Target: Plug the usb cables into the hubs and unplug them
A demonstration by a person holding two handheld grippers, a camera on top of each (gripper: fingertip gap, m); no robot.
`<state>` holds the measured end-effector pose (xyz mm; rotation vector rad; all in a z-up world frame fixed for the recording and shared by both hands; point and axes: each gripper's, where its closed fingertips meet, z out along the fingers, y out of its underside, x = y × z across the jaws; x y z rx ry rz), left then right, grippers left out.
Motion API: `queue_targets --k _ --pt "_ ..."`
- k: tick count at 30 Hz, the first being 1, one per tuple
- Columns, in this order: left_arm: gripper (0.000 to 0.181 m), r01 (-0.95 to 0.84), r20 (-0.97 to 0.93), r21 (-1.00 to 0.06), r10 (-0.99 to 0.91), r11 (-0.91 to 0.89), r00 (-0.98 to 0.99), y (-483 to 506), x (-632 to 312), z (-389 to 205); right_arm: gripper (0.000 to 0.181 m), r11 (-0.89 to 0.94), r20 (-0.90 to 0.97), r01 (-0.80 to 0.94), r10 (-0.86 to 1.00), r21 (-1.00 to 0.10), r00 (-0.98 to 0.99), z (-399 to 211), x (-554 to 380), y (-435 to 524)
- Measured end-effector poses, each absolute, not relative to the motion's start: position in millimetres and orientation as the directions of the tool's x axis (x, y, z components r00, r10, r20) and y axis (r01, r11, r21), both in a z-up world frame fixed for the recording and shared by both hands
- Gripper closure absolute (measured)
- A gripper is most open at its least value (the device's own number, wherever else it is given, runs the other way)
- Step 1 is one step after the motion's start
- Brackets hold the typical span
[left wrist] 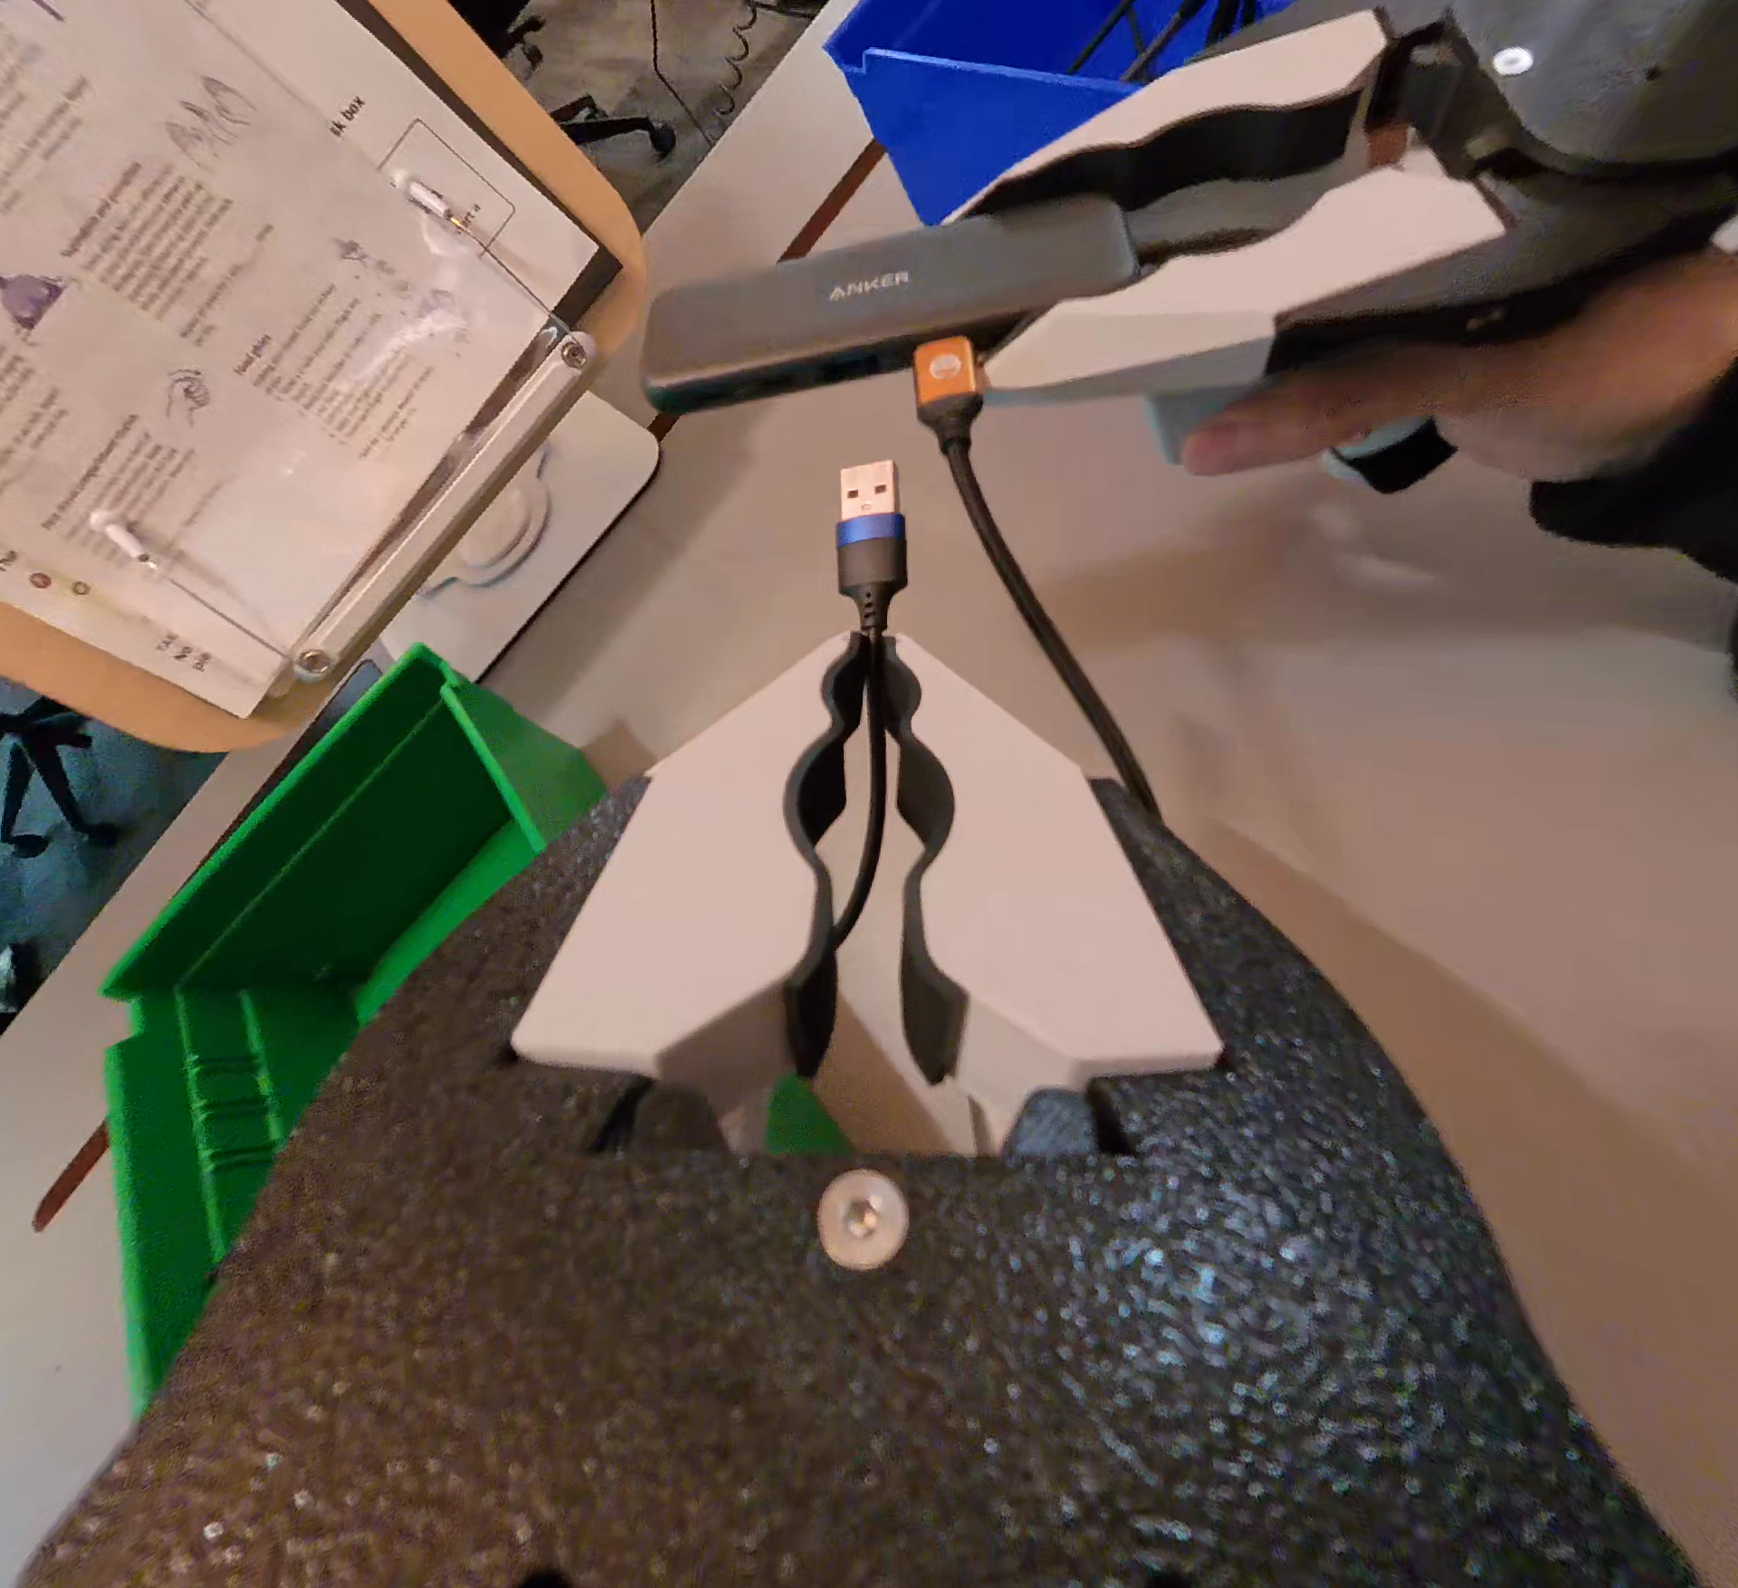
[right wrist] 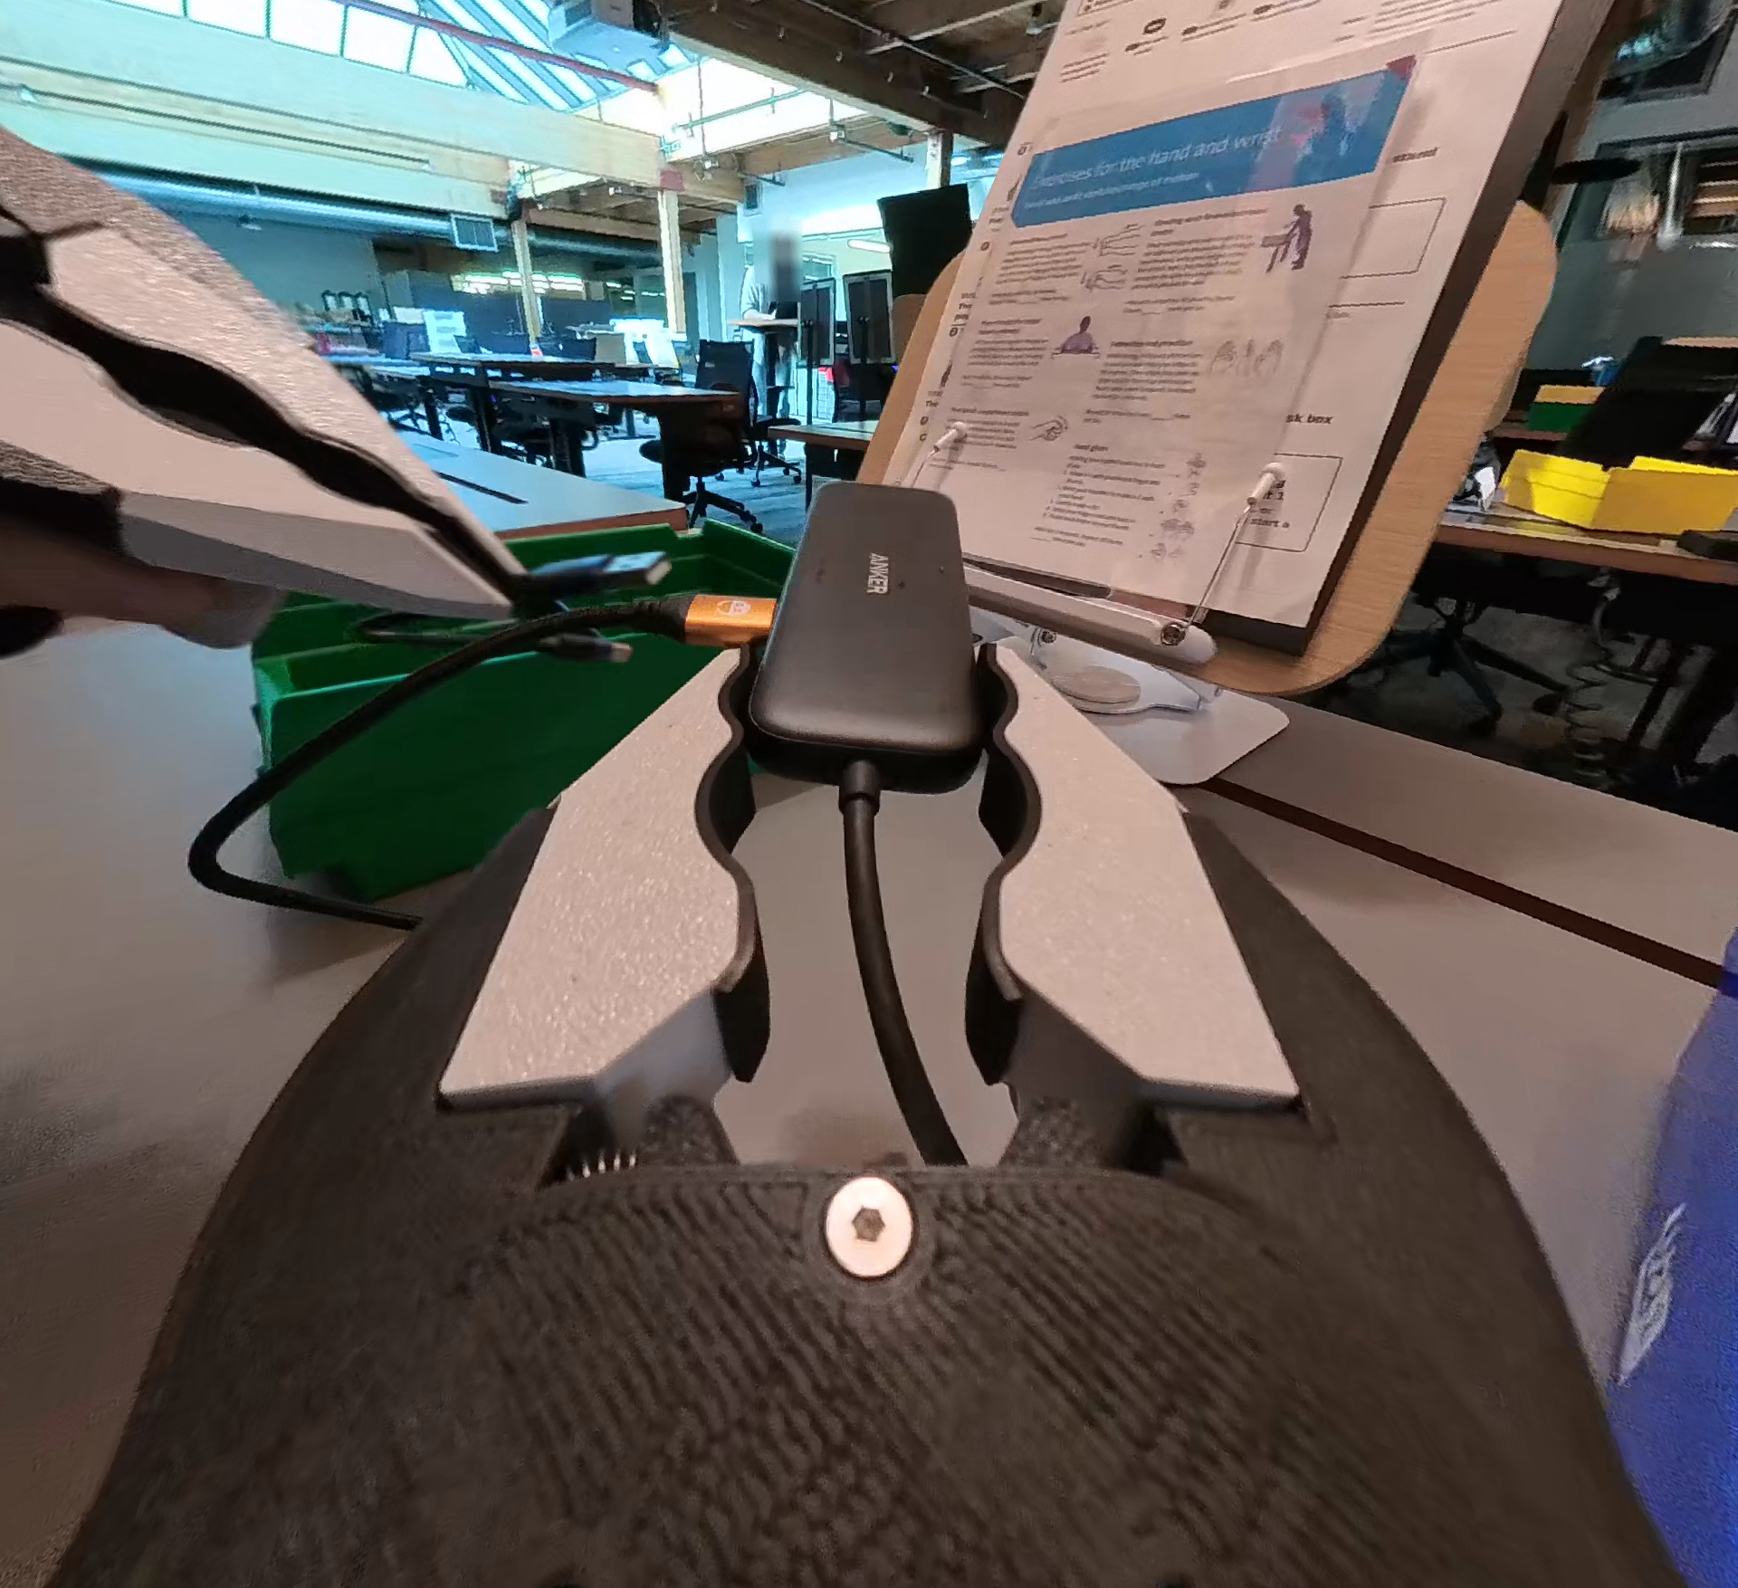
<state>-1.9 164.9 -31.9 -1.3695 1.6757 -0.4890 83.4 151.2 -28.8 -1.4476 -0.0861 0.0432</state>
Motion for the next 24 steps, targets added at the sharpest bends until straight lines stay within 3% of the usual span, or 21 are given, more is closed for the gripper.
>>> queue_targets --k 1,19,24 --pt "0.181 -0.568 -0.375 -0.766 -0.927 0.301 0.014 165.8 3.3 -33.5 0.135 0.121 0.044 0.035 0.079 -0.992 0.996 -28.9 82.2 151.8" --pt "0.181 -0.606 -0.328 -0.764 -0.942 0.22 0.072 183.1 18.5 -50.7 0.135 0.046 0.177 0.174 0.063 -0.984 0.982 -40.5 65.4 164.2" --pt "0.181 -0.565 -0.374 -0.779 -0.925 0.272 0.071 180.5 21.3 -45.7 0.135 0.027 0.137 0.135 0.083 -0.99 0.987 -42.8 65.9 163.3"
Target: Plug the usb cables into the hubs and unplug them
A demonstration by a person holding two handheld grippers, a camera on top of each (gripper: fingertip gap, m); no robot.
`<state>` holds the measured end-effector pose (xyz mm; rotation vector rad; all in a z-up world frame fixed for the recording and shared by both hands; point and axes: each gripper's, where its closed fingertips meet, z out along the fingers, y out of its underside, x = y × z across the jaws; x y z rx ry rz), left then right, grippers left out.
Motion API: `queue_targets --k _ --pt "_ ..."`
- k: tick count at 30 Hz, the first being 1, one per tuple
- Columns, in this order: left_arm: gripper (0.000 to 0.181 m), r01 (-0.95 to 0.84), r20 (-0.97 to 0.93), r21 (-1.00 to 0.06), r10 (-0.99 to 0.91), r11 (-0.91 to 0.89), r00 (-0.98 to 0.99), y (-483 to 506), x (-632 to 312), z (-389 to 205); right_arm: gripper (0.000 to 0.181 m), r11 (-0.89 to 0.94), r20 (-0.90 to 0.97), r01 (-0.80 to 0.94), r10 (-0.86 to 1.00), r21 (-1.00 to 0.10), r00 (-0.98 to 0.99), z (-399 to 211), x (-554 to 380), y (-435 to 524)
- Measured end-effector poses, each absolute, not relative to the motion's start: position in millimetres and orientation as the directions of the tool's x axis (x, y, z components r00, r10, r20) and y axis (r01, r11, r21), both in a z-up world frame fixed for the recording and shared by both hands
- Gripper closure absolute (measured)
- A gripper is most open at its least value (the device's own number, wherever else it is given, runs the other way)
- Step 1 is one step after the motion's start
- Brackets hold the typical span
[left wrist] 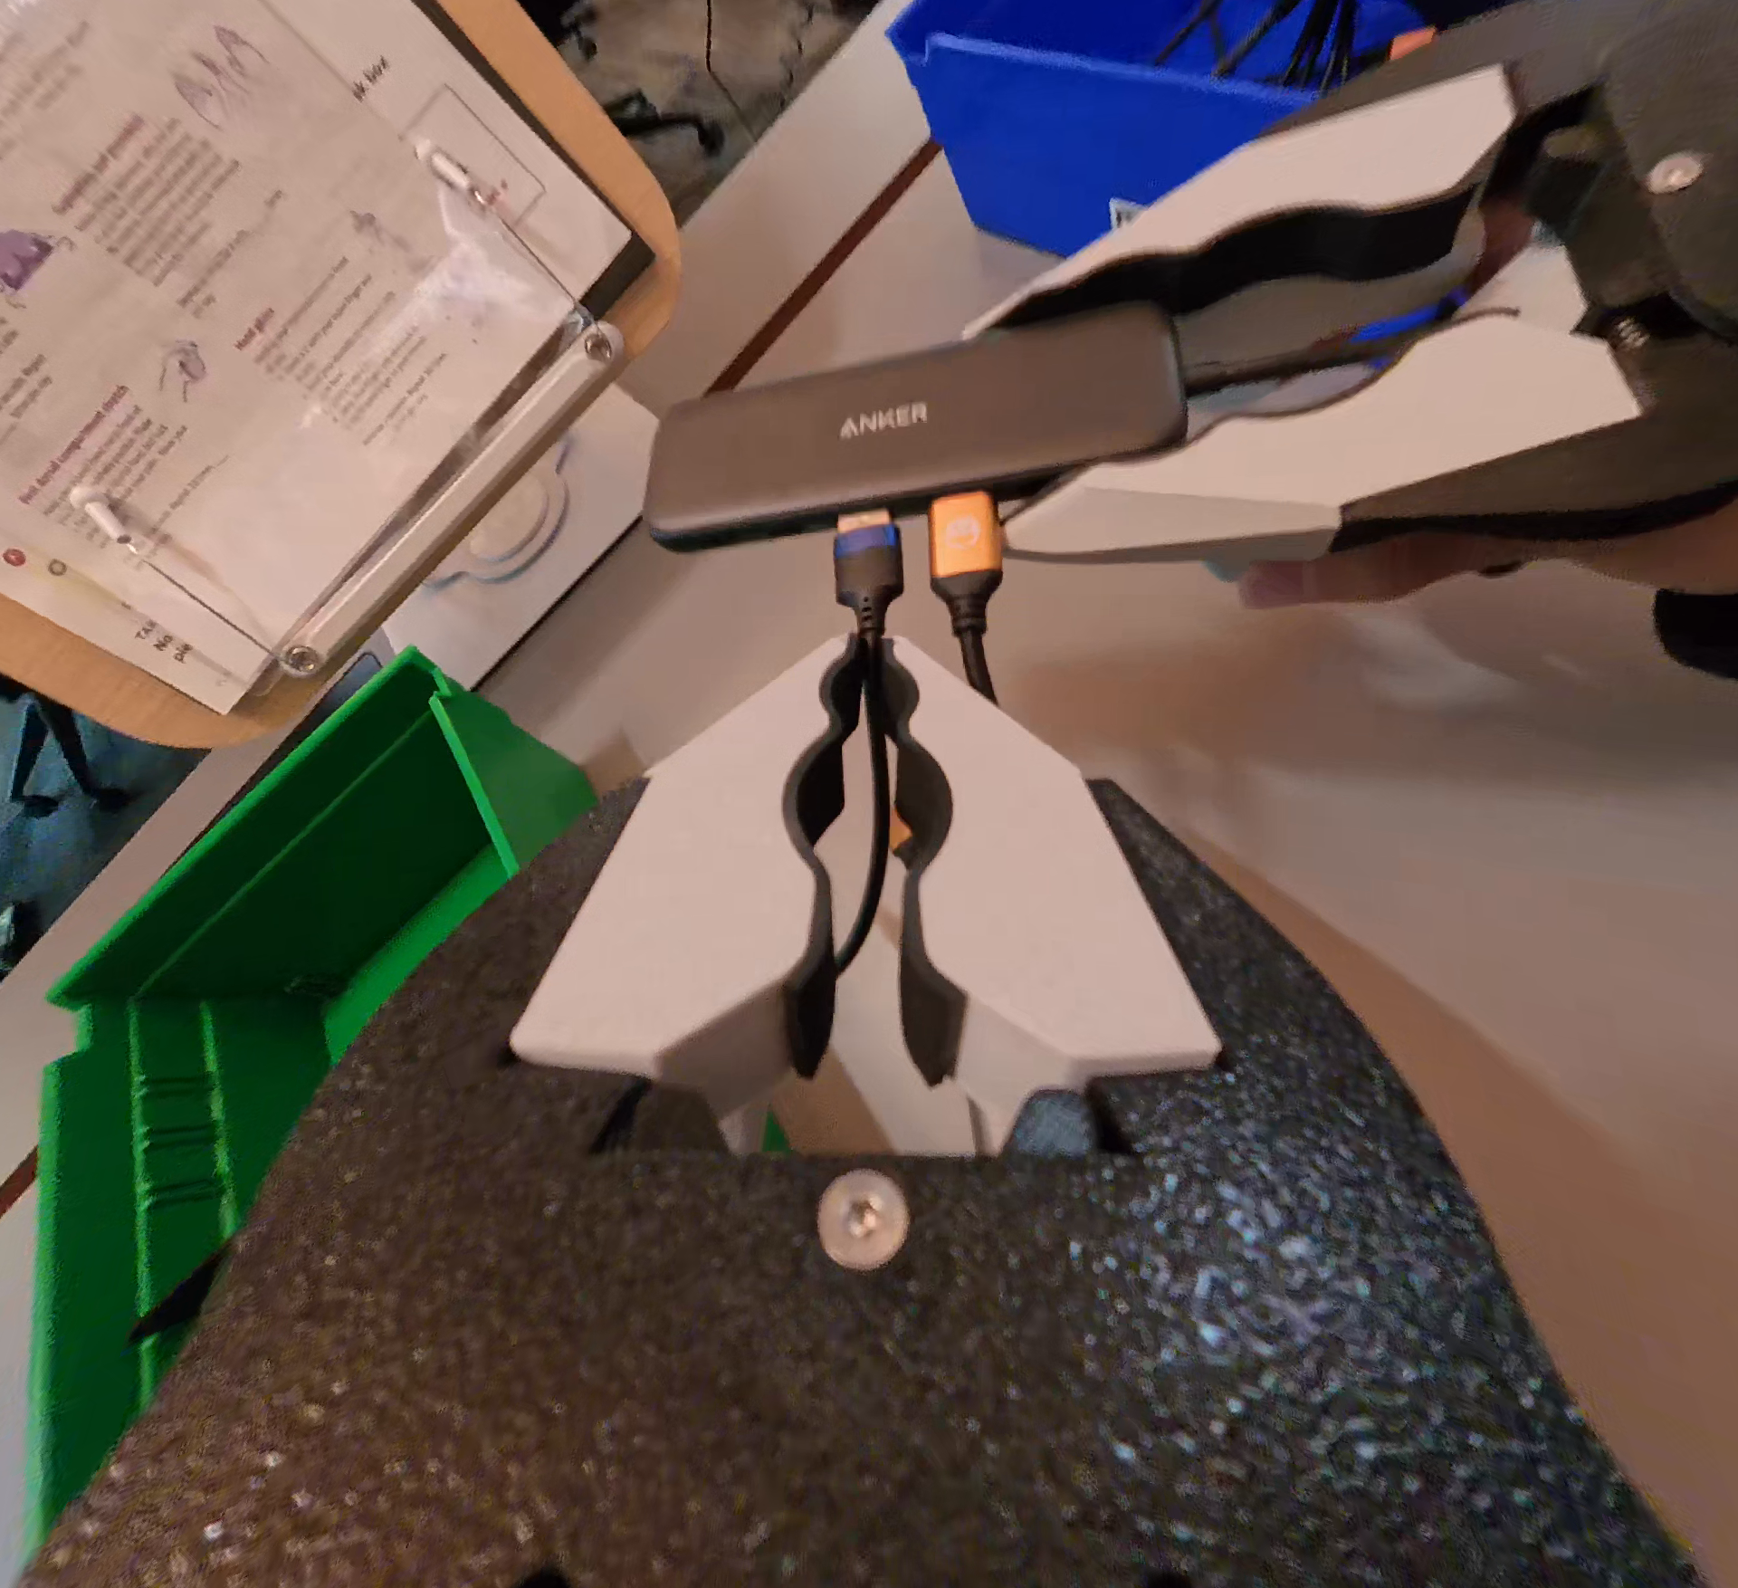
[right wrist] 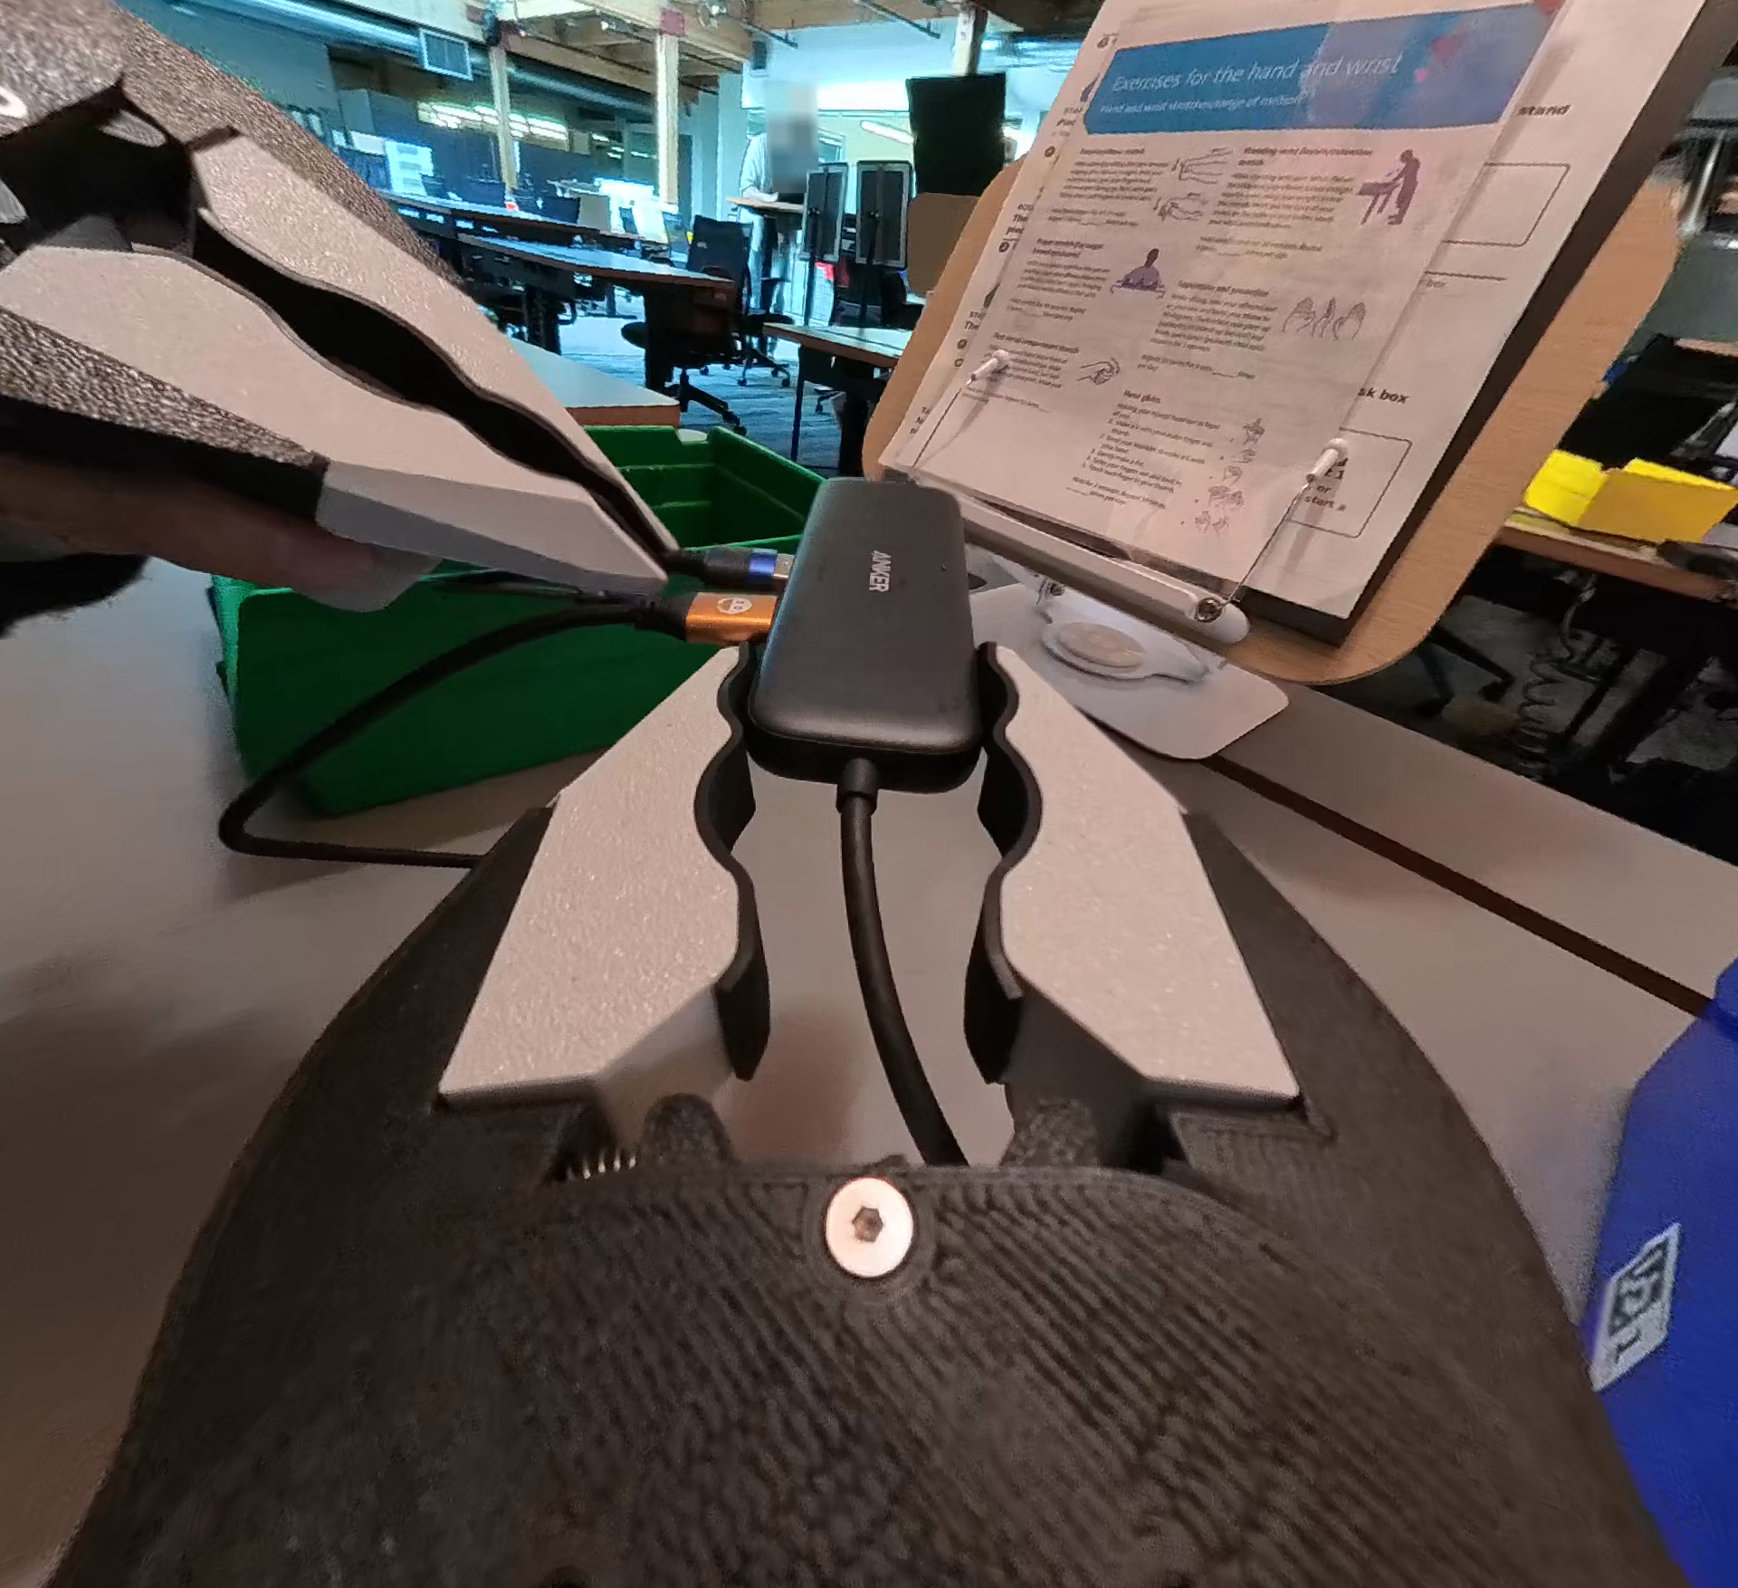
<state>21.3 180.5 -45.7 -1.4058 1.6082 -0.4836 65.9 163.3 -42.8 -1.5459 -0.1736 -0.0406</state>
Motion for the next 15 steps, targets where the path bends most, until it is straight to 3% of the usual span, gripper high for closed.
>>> queue_targets --k 7,12,15 --pt "0.181 -0.498 -0.386 -0.811 -0.92 0.307 0.062 184.1 24.0 -46.4 0.135 -0.005 0.123 0.124 0.101 -0.992 0.987 -47.3 61.7 164.7" --pt "0.18 -0.394 -0.352 -0.87 -0.933 0.296 0.076 181.7 19.1 -39.0 0.135 0.07 0.139 0.132 0.102 -0.989 0.985 -33.4 56.0 163.2" --pt "0.16 -0.274 -0.296 -0.929 -0.943 0.248 0.151 183.0 2.7 -20.9 0.135 0.117 0.128 0.121 0.056 -0.986 0.99 -18.4 58.4 159.7"
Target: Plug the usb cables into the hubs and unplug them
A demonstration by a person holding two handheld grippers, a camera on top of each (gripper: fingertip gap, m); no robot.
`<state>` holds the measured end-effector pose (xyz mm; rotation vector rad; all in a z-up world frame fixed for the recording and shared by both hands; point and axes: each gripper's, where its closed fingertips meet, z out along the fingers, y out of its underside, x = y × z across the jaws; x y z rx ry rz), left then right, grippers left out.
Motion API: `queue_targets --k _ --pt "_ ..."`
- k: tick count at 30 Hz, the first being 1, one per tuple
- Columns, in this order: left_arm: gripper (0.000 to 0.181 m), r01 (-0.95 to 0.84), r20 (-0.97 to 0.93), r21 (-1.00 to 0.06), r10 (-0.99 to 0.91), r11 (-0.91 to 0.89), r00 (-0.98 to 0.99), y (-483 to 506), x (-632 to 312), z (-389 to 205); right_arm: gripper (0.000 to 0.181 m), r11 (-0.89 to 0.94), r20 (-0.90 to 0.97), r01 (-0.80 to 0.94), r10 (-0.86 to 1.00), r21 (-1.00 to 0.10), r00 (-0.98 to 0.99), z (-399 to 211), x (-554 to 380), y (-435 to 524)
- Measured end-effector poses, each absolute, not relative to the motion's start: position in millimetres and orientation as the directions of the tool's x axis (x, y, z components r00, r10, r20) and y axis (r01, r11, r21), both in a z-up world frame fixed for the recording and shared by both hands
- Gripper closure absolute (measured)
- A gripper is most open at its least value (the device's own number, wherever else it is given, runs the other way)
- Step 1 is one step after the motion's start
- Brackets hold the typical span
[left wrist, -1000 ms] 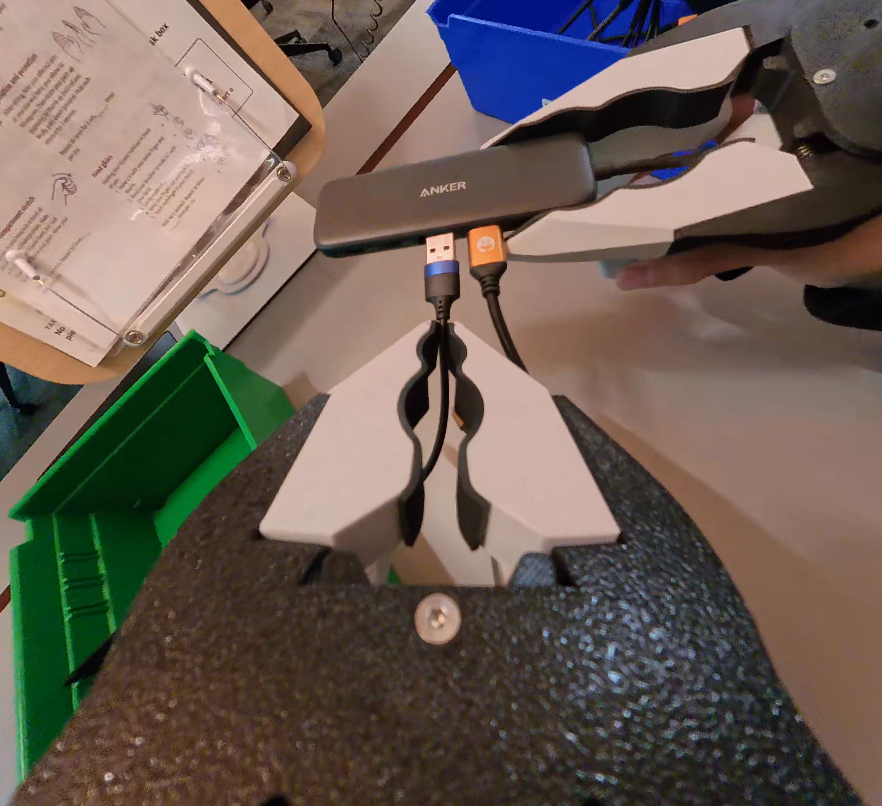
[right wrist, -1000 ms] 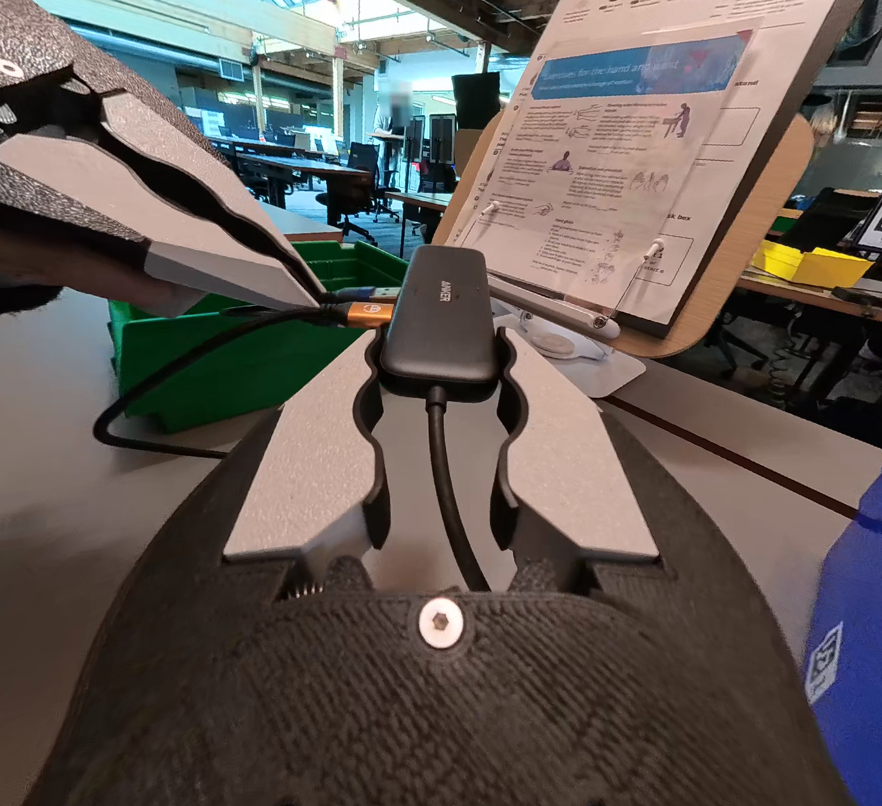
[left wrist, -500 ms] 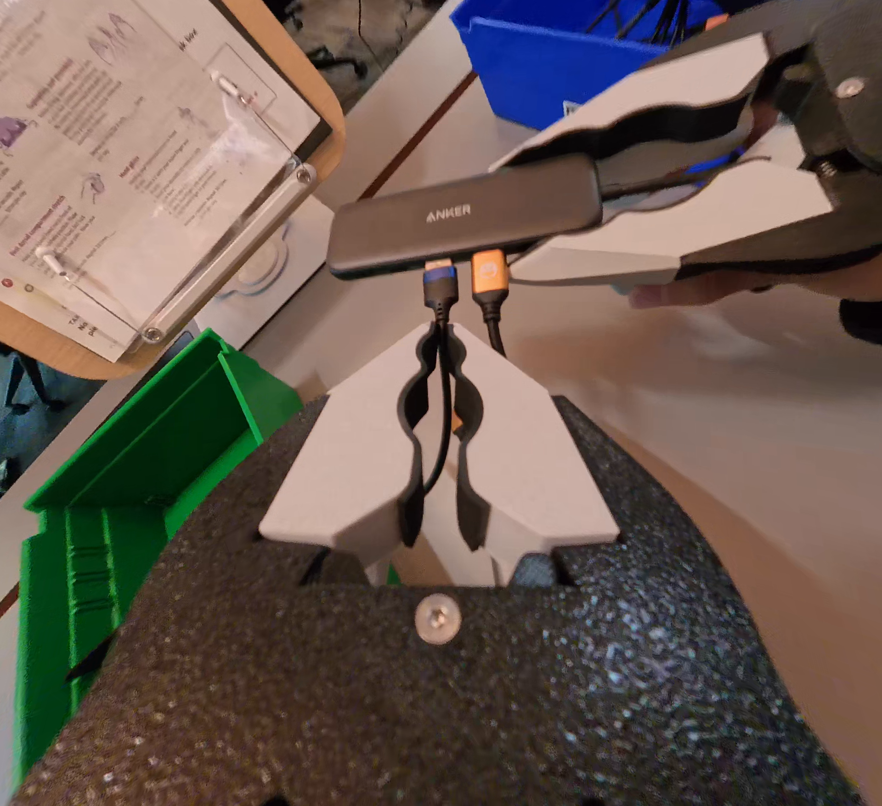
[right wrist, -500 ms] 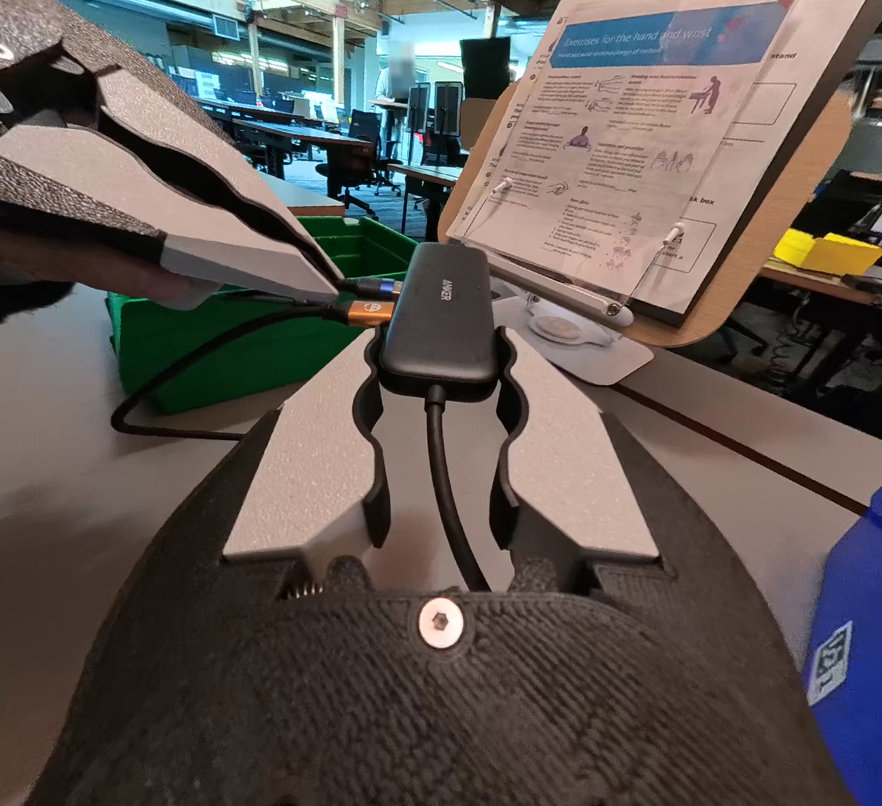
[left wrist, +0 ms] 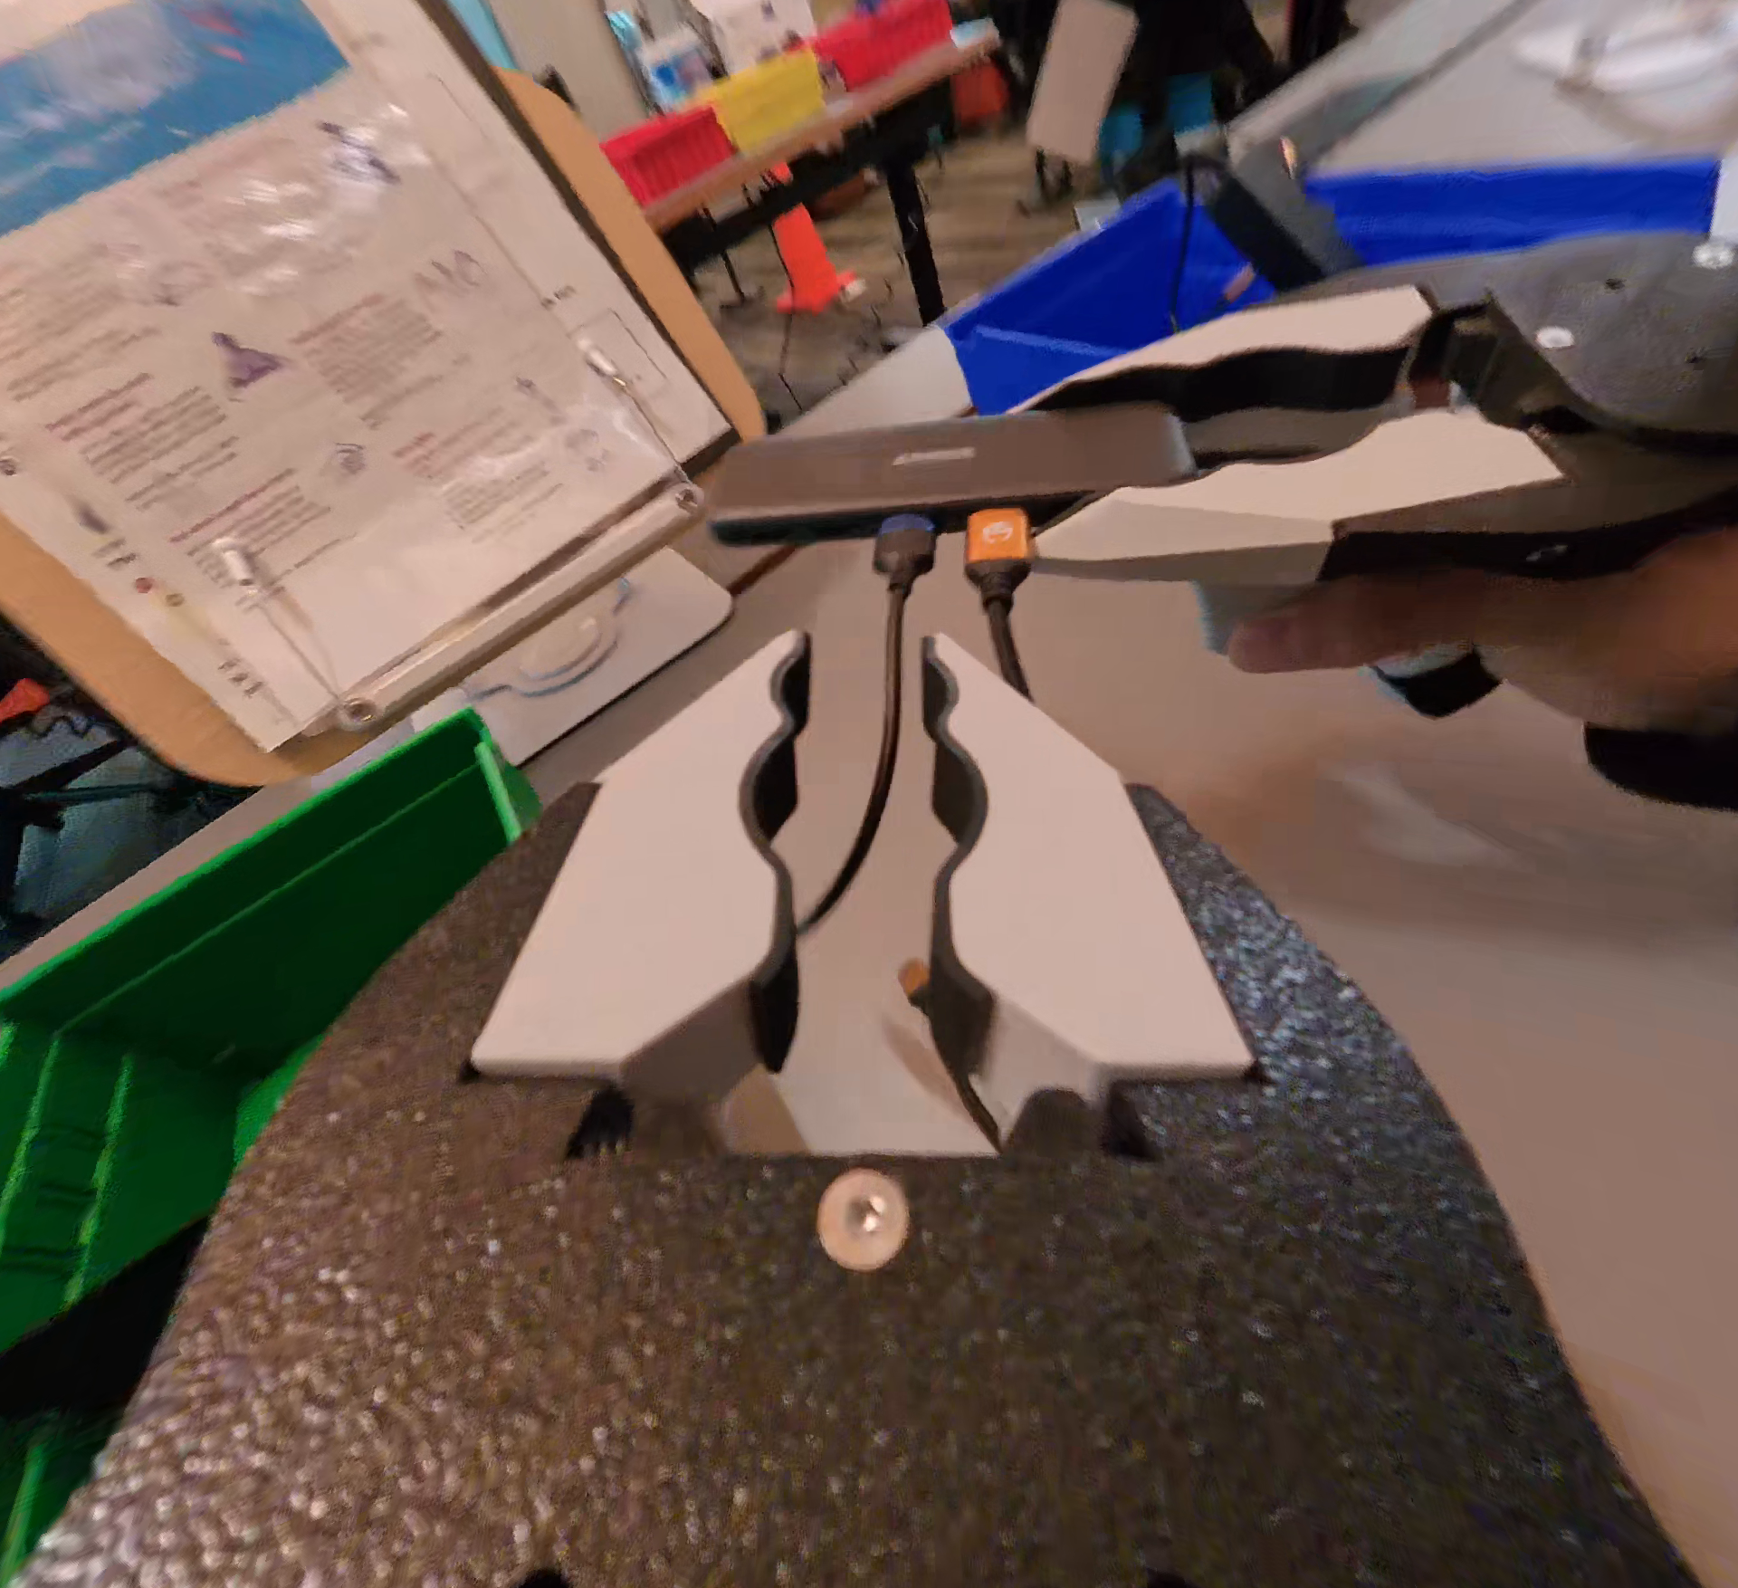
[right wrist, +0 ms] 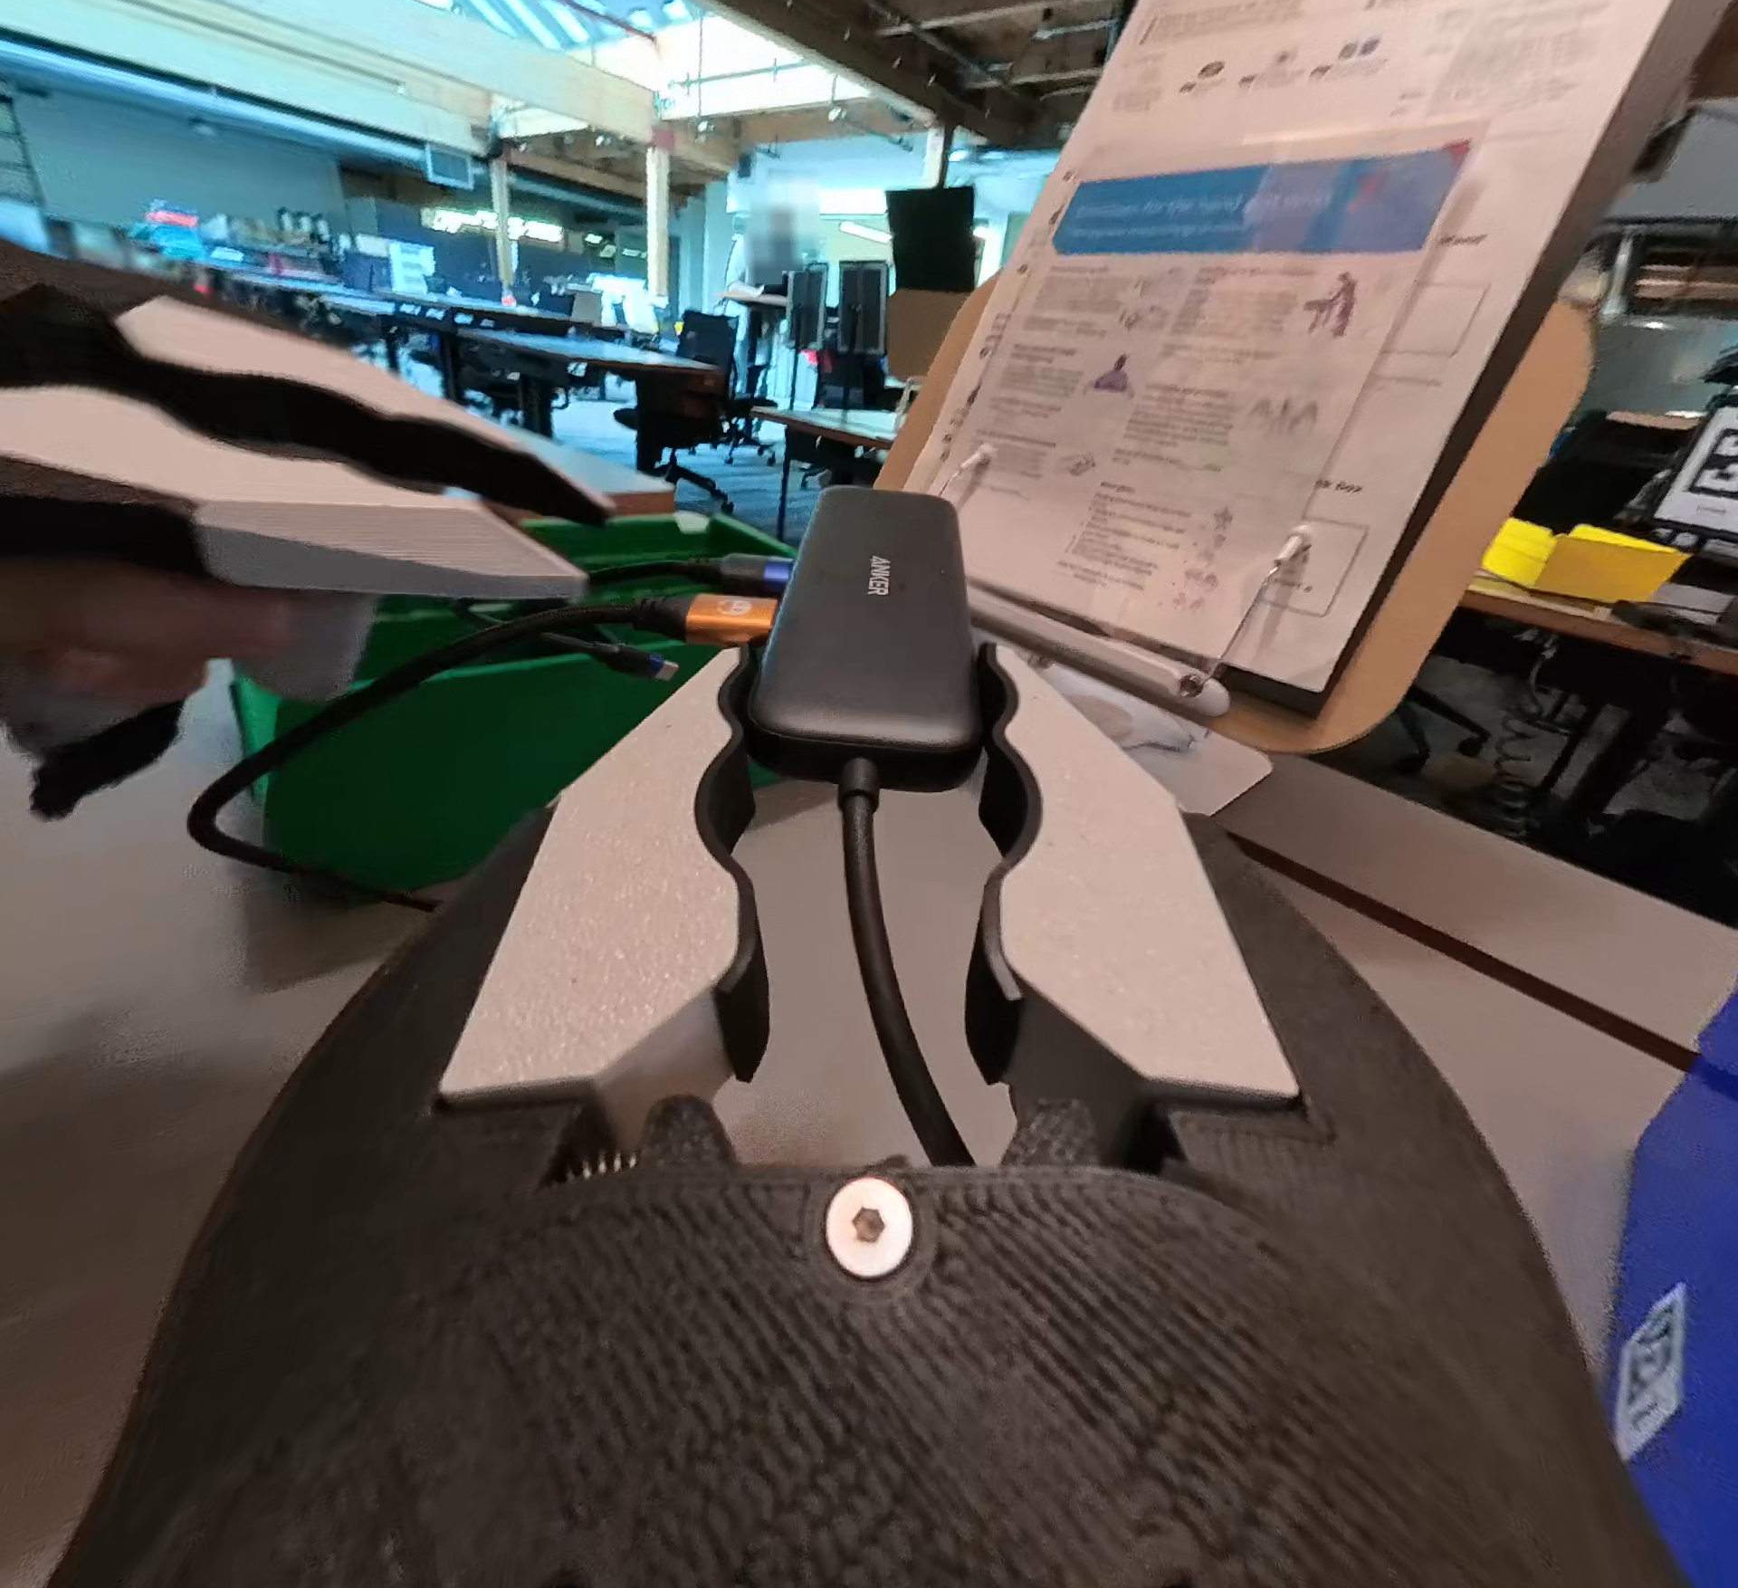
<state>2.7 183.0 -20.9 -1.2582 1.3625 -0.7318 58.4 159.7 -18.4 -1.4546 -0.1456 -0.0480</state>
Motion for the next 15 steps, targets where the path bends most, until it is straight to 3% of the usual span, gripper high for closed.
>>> queue_targets --k 4,8,11,15 --pt "0.151 -0.103 -0.193 -0.98 -0.949 0.172 0.25 183.8 -34.1 -9.5 0.135 0.205 0.112 0.104 0.031 -0.973 0.993 22.4 56.0 139.5" --pt "0.148 -0.067 -0.173 -0.985 -0.942 0.16 0.289 185.3 -60.4 -33.5 0.135 0.264 0.112 0.115 -0.026 -0.958 0.993 66.5 54.8 109.5" --pt "0.145 -0.087 -0.093 -0.993 -0.973 0.076 0.211 172.8 -61.7 -65.3 0.135 0.278 0.104 0.147 -0.164 -0.949 0.981 95.1 77.8 80.9" --pt "0.145 -0.091 -0.079 -0.994 -0.987 0.066 0.142 159.1 -59.0 -92.6 0.135 0.166 0.162 0.252 -0.423 -0.953 0.891 117.4 150.4 45.7"
